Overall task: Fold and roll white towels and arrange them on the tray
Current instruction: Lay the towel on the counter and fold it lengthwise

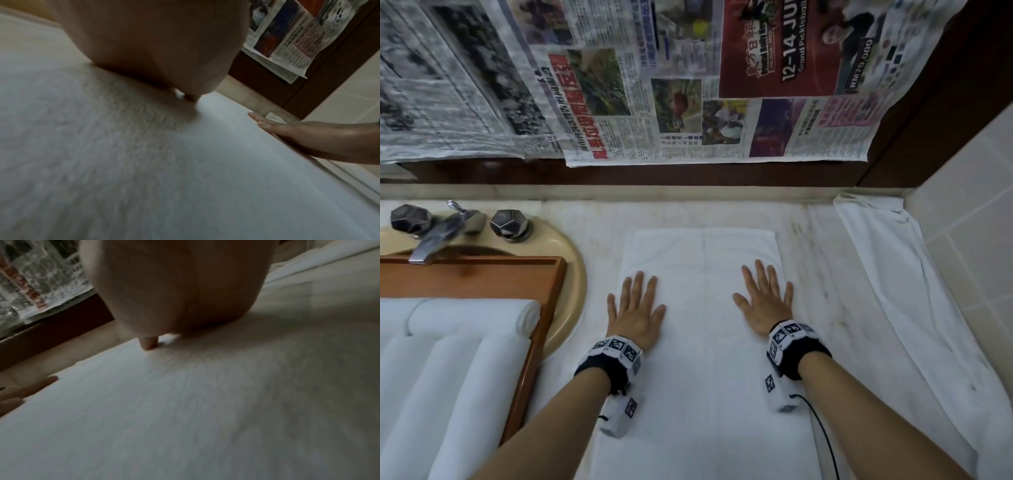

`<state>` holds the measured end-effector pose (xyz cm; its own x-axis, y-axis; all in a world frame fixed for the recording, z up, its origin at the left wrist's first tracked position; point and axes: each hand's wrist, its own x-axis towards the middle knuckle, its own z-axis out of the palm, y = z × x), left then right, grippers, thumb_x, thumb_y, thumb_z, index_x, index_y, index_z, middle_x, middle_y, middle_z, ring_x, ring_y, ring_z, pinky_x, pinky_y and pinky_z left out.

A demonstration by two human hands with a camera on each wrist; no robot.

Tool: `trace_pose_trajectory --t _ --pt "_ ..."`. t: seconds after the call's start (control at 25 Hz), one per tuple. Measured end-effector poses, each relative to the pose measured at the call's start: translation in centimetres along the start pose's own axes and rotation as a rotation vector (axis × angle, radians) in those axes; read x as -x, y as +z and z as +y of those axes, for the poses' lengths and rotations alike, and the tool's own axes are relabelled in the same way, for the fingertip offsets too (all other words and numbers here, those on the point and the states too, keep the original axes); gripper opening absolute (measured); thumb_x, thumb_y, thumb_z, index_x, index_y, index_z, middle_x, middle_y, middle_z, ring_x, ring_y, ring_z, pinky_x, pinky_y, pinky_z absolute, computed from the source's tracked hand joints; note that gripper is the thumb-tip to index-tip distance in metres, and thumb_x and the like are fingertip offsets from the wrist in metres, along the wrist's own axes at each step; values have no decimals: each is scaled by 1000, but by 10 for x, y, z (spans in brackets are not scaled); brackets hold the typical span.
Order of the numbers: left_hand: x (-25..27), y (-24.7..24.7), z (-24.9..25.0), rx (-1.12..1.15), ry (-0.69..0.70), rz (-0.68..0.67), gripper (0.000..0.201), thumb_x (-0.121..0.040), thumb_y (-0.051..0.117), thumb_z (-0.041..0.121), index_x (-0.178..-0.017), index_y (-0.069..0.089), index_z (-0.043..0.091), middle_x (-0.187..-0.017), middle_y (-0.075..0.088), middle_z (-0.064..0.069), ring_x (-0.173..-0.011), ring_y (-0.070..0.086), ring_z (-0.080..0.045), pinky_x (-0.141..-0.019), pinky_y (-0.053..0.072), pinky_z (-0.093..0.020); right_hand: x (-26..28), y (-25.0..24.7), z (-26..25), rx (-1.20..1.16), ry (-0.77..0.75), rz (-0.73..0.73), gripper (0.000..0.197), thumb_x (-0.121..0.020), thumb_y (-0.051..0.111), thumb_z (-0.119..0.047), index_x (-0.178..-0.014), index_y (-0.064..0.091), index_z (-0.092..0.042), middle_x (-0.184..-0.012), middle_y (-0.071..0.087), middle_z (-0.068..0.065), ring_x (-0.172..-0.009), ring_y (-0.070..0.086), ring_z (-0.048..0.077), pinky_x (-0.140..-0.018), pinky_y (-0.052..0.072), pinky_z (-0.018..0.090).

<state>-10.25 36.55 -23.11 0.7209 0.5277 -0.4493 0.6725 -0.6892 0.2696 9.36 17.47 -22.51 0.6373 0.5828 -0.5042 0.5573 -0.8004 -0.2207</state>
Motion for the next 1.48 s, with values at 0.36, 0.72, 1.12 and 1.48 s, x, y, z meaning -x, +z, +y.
trace_pose_trajectory --t 0.36,0.72,1.12,1.48 --pt "-43 -28 71 150 223 -5 58 -104 19 43 -155 -1 23 -162 -14 3 -148 -15 -18 -119 -8 -46 -36 -19 -48 59 -295 12 59 -104 27 -36 -155 -2 -27 -160 -18 -8 -147 -19 16 -116 -11 52" --pt "-67 -29 3 14 -7 42 65 -102 19 48 -153 -15 26 -157 -28 6 -145 -23 -11 -117 -15 -42 -77 -55 32 77 6 -13 62 -103 22 -45 -153 -11 -30 -158 -26 -8 -146 -20 14 -115 -9 57" --pt "-73 -34 8 42 -50 9 72 -102 28 49 -153 -15 22 -157 -30 -2 -146 -23 -18 -118 -12 -43 -117 -122 25 94 2 195 31 -91 57 -21 -121 58 -12 -126 54 11 -113 51 30 -86 44 36" --pt "-63 -55 34 142 -98 139 62 -97 49 41 -148 28 14 -160 15 -13 -148 12 -27 -119 16 -42 -83 -161 -45 -298 -219 21 18 -87 65 -14 -104 66 -19 -83 65 6 -71 65 17 -69 56 29"
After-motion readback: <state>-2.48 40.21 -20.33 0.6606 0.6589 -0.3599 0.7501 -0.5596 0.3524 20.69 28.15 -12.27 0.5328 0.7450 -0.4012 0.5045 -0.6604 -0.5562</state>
